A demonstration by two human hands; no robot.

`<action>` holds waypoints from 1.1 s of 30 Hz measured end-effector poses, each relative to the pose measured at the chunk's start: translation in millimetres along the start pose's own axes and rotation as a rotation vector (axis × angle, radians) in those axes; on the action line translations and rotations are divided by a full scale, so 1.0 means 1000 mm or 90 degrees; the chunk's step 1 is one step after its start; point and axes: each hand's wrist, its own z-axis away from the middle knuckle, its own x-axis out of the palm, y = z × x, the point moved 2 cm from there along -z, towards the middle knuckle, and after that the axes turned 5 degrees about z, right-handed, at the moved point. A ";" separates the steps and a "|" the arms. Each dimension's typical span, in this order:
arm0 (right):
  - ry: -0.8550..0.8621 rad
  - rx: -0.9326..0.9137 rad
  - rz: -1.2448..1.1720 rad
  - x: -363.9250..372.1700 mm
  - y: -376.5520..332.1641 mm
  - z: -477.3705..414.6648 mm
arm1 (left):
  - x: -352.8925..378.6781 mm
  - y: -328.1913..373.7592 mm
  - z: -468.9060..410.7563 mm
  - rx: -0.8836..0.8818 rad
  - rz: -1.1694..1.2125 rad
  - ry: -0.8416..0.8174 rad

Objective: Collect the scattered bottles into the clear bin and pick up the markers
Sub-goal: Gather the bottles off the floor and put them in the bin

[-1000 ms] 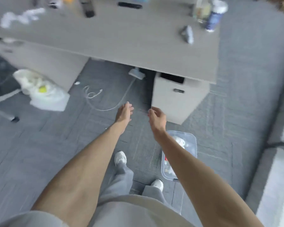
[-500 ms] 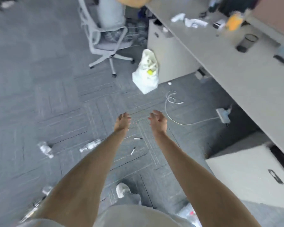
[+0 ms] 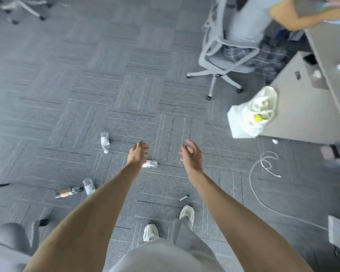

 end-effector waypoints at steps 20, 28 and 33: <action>-0.320 -0.120 0.241 0.149 -0.143 -0.160 | -0.057 0.067 -0.120 -0.019 0.247 0.283; -0.358 -0.173 0.305 0.222 -0.207 -0.225 | -0.086 0.121 -0.188 -0.026 0.311 0.338; -0.431 -0.179 0.356 0.272 -0.225 -0.249 | -0.104 0.137 -0.201 -0.047 0.364 0.416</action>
